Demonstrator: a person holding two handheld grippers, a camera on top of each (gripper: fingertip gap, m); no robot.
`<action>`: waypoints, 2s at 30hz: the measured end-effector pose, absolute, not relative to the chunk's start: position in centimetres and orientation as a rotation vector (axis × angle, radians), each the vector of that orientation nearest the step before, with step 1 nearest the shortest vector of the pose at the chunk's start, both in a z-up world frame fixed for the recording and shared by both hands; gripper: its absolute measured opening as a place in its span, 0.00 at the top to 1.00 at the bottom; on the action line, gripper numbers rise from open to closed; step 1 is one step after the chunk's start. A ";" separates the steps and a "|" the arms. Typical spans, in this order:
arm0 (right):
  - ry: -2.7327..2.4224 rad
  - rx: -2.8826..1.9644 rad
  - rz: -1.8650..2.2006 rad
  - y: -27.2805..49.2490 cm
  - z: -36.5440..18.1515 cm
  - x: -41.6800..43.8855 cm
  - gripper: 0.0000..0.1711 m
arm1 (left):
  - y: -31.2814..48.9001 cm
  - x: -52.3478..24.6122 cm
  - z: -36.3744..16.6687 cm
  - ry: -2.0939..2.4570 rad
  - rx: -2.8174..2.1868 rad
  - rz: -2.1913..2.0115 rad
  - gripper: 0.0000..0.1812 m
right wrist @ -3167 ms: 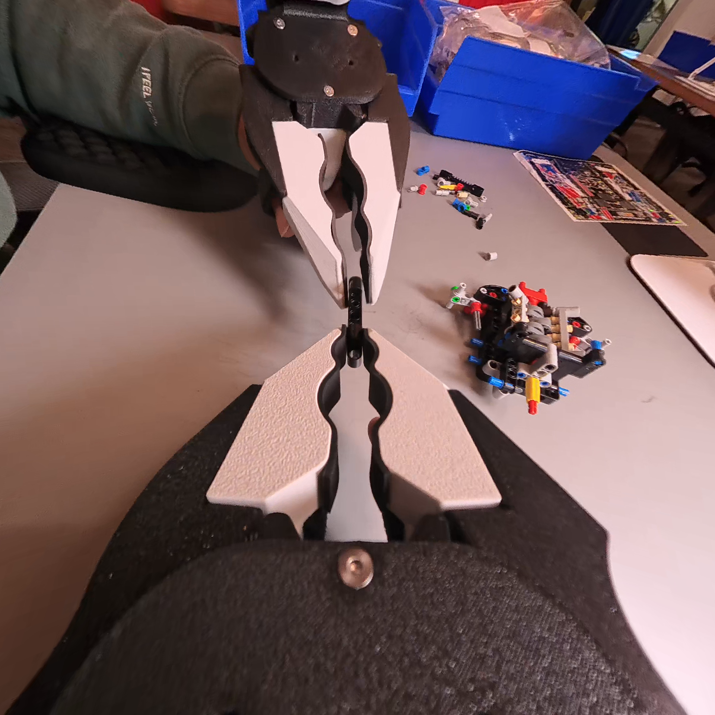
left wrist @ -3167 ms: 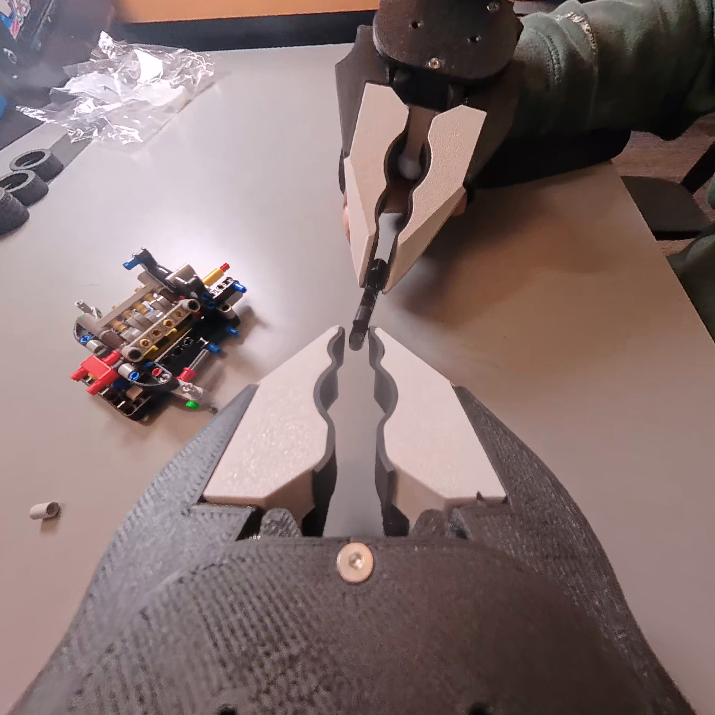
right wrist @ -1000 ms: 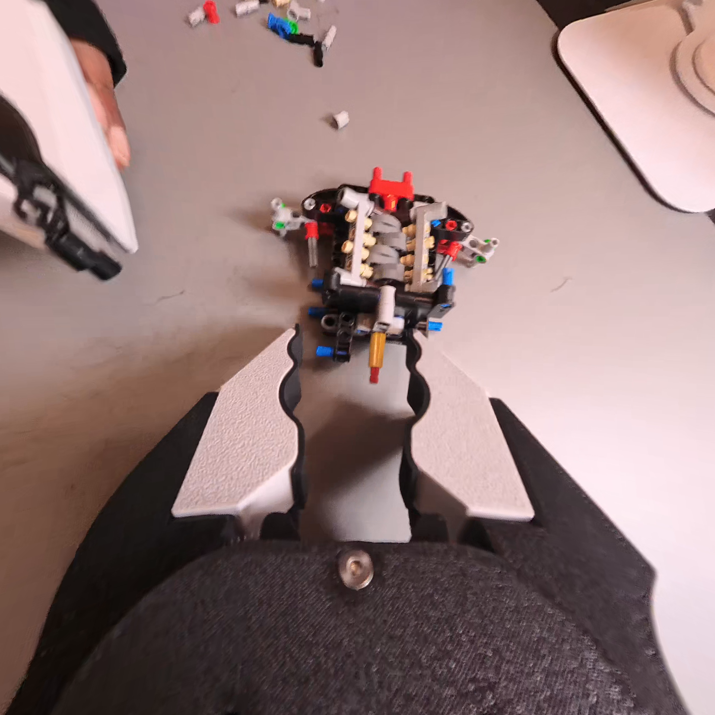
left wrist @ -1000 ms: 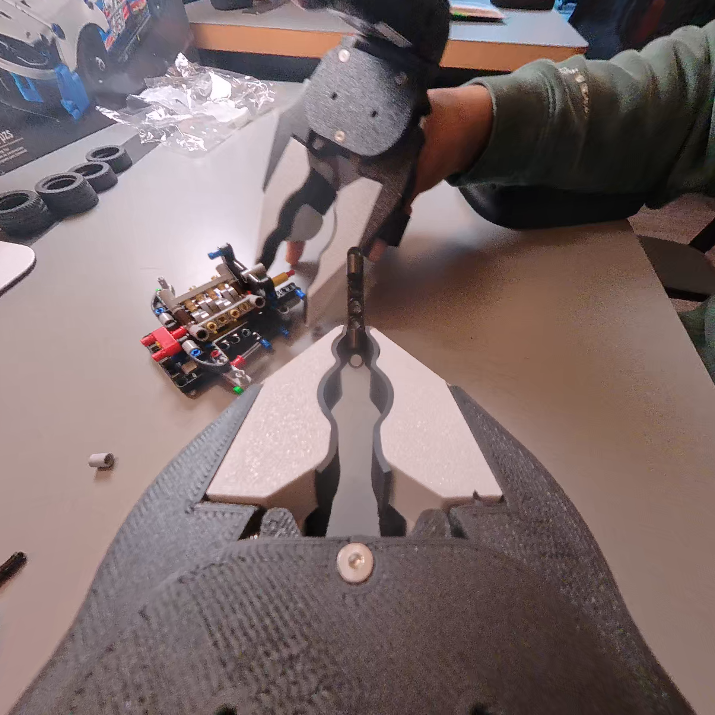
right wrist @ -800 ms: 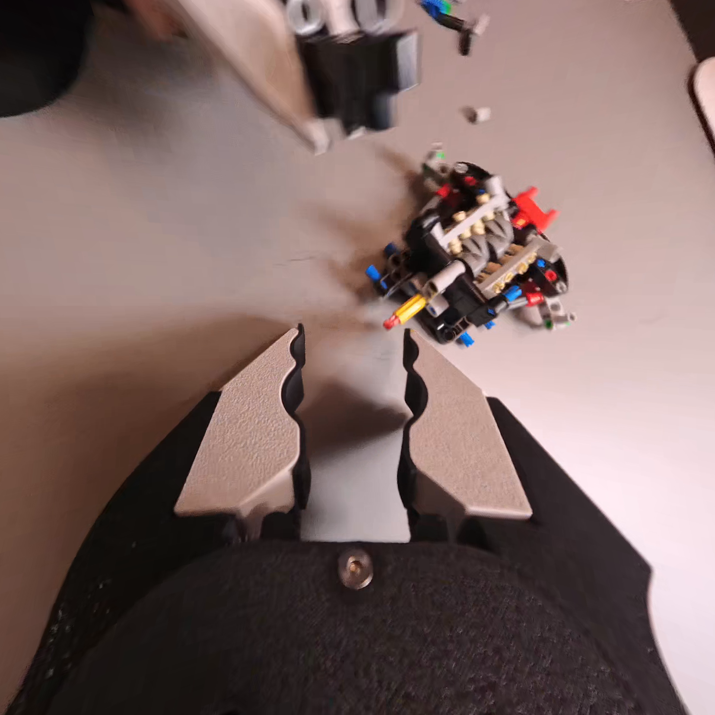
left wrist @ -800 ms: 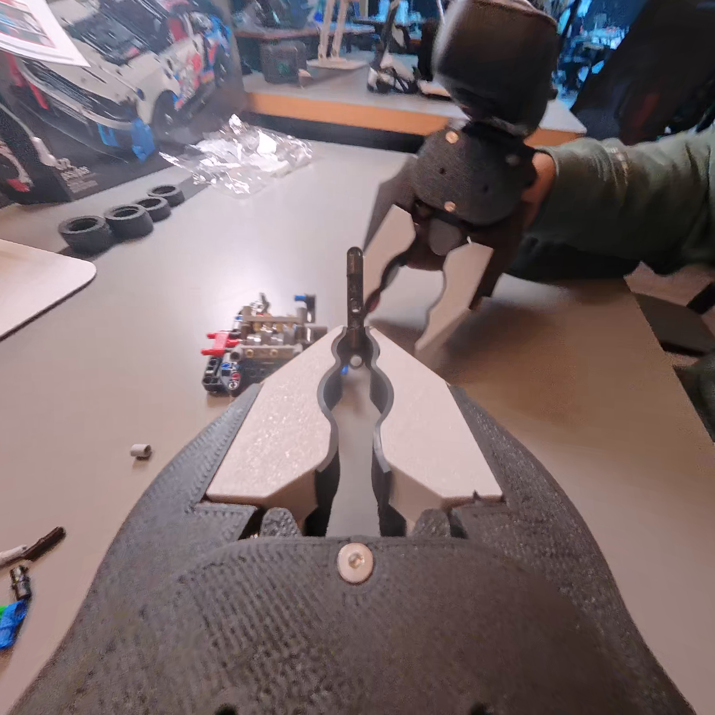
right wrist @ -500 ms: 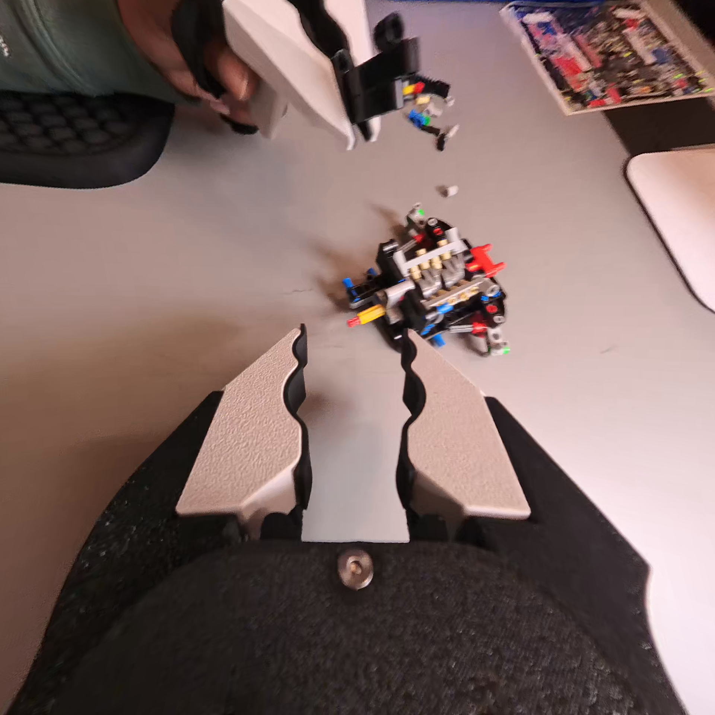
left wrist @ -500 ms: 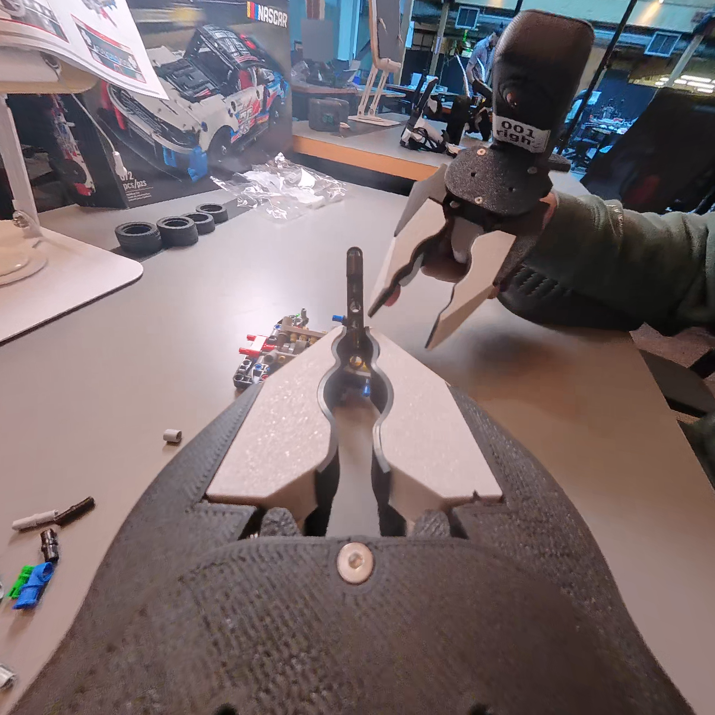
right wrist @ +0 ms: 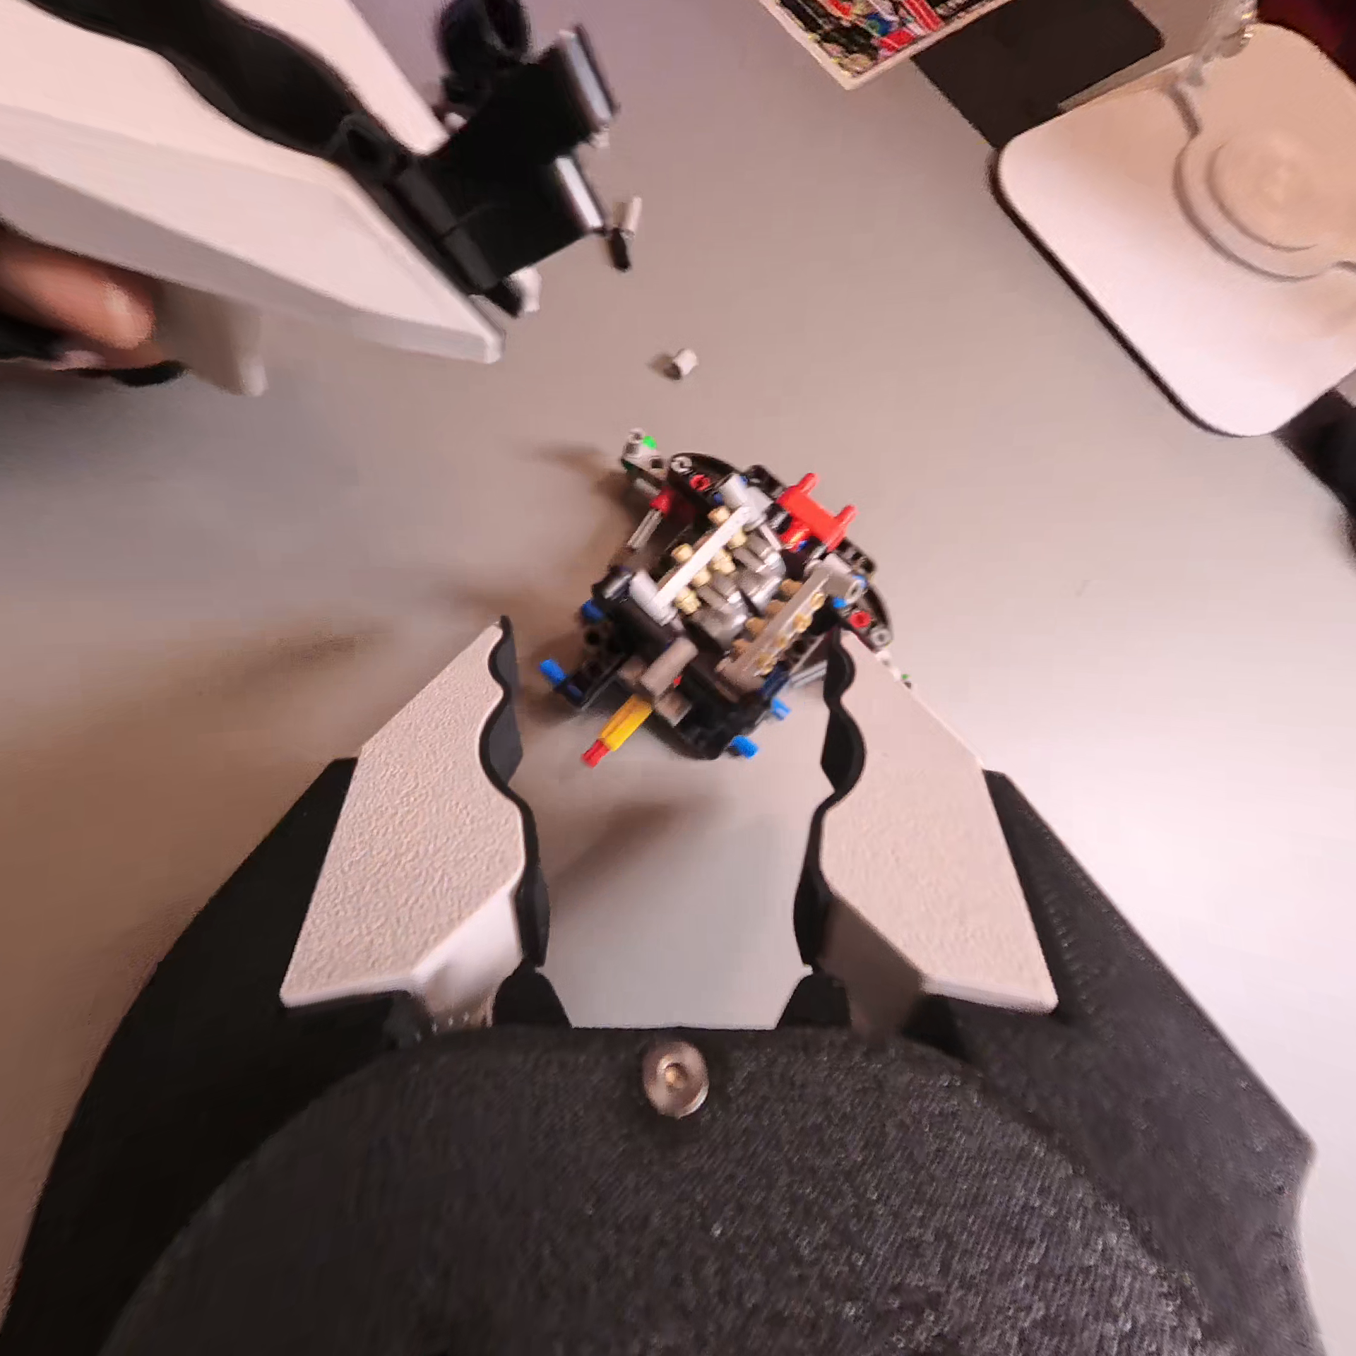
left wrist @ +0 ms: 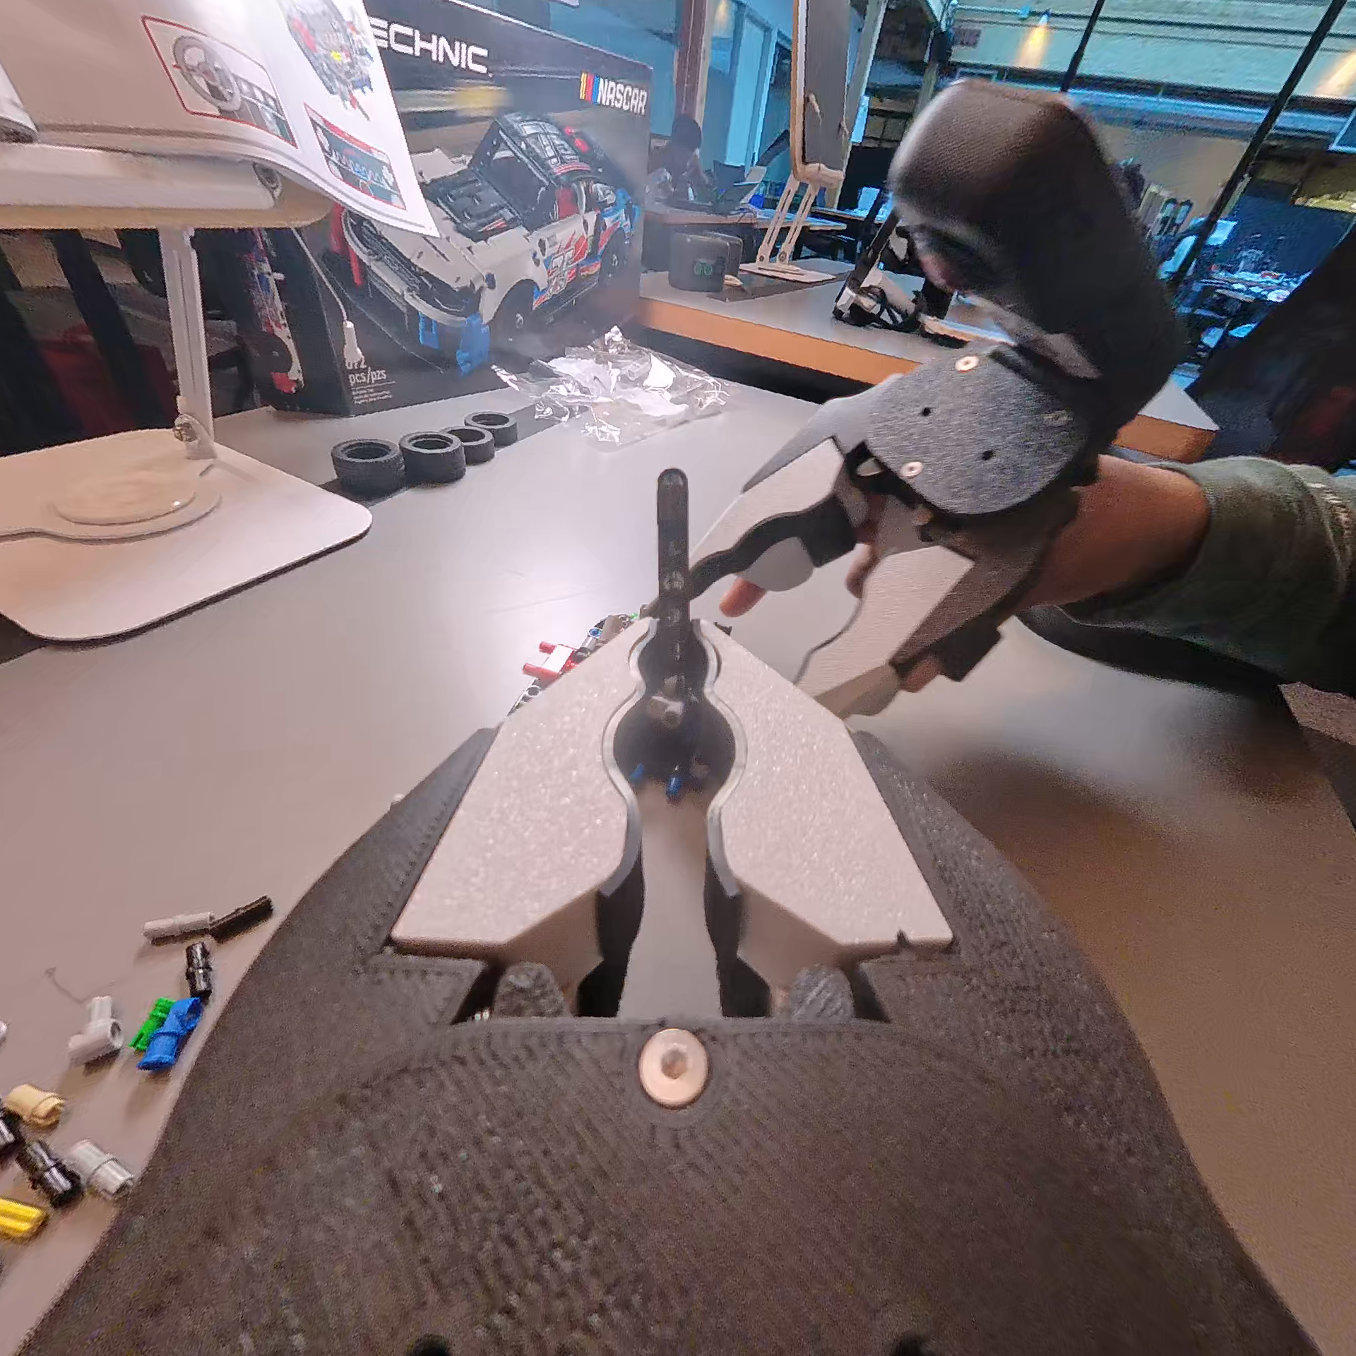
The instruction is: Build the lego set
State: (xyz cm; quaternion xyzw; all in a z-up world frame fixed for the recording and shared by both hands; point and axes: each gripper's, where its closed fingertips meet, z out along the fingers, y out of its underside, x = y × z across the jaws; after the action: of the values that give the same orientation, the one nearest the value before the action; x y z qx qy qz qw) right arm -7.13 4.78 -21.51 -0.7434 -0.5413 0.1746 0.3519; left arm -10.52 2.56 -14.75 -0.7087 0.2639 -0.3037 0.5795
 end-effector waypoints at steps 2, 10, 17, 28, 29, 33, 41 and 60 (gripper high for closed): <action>-1.409 -1.969 0.450 5.7 -22.2 -7.4 0.55 | 2.4 -10.4 -14.6 0.624 -1.651 -0.712 0.97; -2.107 -1.651 0.539 3.7 -22.8 -5.2 0.66 | 2.1 -10.0 -14.5 0.645 -1.636 -0.728 0.98; -2.507 -1.429 0.357 5.6 -22.4 -0.4 0.54 | 2.0 -9.8 -14.6 0.659 -1.639 -0.747 0.97; -2.296 -1.662 0.316 5.1 -24.6 -0.4 0.62 | 2.1 -9.5 -15.5 0.675 -1.663 -0.755 0.97; -2.354 -1.601 0.323 4.8 -24.5 -0.6 0.63 | 2.1 -9.4 -15.5 0.679 -1.664 -0.756 0.97; -2.560 -1.387 0.331 3.4 -24.6 -1.1 0.63 | 1.7 -9.0 -15.4 0.701 -1.647 -0.766 0.98; -2.448 -1.352 0.486 0.7 -23.4 -2.2 0.52 | 1.1 -8.0 -15.7 0.736 -1.638 -0.795 0.98; -1.471 -1.150 1.474 -4.3 -10.8 -4.6 0.94 | -4.1 -2.3 -12.8 0.874 -1.413 -1.082 0.97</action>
State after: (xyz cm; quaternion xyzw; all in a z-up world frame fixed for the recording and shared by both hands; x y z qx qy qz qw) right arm -4.55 -4.31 -10.82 -0.4488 -0.5739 0.5751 0.3722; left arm -2.28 -4.13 -12.83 -0.5965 0.3689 -0.4566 0.5474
